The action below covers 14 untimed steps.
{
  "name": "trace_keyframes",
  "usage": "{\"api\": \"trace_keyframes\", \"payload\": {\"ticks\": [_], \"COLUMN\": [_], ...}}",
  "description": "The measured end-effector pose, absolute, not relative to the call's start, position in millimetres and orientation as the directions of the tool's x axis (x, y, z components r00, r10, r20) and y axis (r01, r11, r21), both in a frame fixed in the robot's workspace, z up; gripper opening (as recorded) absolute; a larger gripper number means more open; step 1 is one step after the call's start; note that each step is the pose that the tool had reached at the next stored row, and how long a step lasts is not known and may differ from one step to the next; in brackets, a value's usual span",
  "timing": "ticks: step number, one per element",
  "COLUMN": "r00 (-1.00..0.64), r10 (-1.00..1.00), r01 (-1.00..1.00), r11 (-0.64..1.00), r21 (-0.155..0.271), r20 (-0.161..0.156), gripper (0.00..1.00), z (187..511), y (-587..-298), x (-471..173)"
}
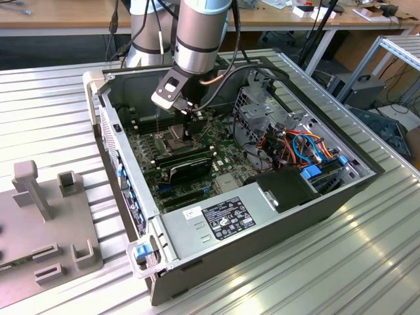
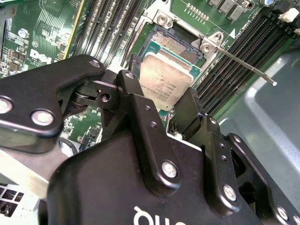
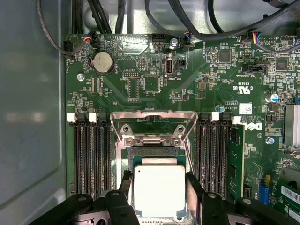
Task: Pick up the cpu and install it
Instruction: 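Place the cpu into insertion slot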
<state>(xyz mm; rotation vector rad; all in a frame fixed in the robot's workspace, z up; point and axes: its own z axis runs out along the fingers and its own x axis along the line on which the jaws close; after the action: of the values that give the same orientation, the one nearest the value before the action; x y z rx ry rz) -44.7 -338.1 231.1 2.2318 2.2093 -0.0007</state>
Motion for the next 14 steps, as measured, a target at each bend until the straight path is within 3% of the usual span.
{"api": "trace_keyframes", "payload": {"ticks": [14], "r00": [0.01], "r10": [1.0], "r01": [1.0], "r11": [-0.01], "r21": [0.001], "r20": [-0.001], "gripper": [0.54], "z": [216], "y": [-336], "x": [-47]}}
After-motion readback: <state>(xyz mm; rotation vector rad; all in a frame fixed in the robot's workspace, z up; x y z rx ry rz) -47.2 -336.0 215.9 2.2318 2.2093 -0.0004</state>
